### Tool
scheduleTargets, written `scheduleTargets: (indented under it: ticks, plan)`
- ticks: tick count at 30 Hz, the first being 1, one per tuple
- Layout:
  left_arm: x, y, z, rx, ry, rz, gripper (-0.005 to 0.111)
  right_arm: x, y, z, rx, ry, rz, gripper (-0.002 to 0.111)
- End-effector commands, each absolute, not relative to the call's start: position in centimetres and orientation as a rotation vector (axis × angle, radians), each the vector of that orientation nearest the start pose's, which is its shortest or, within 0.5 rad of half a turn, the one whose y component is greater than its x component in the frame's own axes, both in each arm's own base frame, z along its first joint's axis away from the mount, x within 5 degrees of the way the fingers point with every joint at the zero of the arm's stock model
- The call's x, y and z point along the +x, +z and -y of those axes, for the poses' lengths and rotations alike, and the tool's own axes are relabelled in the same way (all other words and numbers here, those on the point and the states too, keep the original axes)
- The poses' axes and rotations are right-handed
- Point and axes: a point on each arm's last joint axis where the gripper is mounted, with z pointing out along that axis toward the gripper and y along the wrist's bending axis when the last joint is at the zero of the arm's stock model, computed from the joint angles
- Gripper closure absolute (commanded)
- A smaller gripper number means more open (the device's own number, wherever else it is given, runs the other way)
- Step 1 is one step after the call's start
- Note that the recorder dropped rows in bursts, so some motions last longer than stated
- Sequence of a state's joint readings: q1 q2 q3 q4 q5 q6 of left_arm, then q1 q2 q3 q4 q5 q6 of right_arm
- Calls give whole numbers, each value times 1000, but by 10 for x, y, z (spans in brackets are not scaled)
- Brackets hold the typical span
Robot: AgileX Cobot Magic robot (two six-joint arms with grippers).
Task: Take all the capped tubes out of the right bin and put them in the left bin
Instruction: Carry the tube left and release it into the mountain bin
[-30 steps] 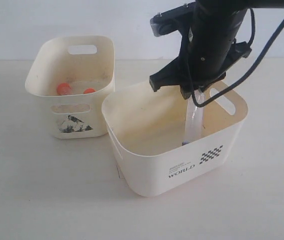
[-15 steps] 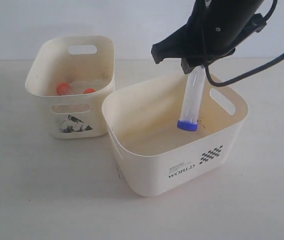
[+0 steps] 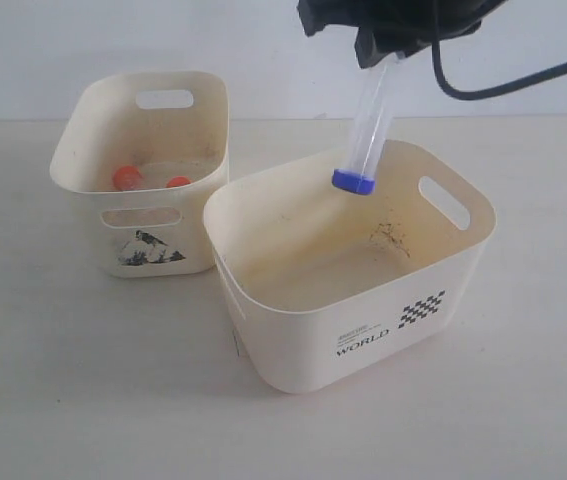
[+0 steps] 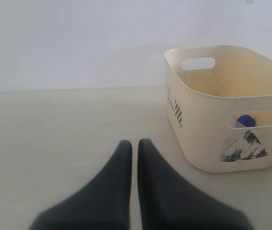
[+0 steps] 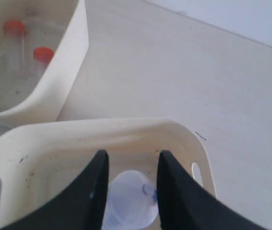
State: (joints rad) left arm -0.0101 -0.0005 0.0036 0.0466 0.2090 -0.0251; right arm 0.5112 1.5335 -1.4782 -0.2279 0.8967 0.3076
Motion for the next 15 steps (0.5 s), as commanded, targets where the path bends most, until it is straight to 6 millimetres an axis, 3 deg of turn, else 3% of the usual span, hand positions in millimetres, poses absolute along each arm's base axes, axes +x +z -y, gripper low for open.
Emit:
scheduleTargets:
  ticks: [1, 8, 12, 15]
  plan:
    - [56, 194, 0, 12, 11, -1692, 102, 303, 389, -157, -356, 215, -2274, 108]
    - [56, 194, 0, 12, 11, -1692, 102, 317, 396, -183, -367, 468, -2058, 108]
    - [56, 194, 0, 12, 11, -1692, 102, 333, 387, -221, -455, 499, -1997, 109]
    - [56, 194, 0, 12, 11, -1692, 102, 359, 375, -243, -460, 508, -1985, 109]
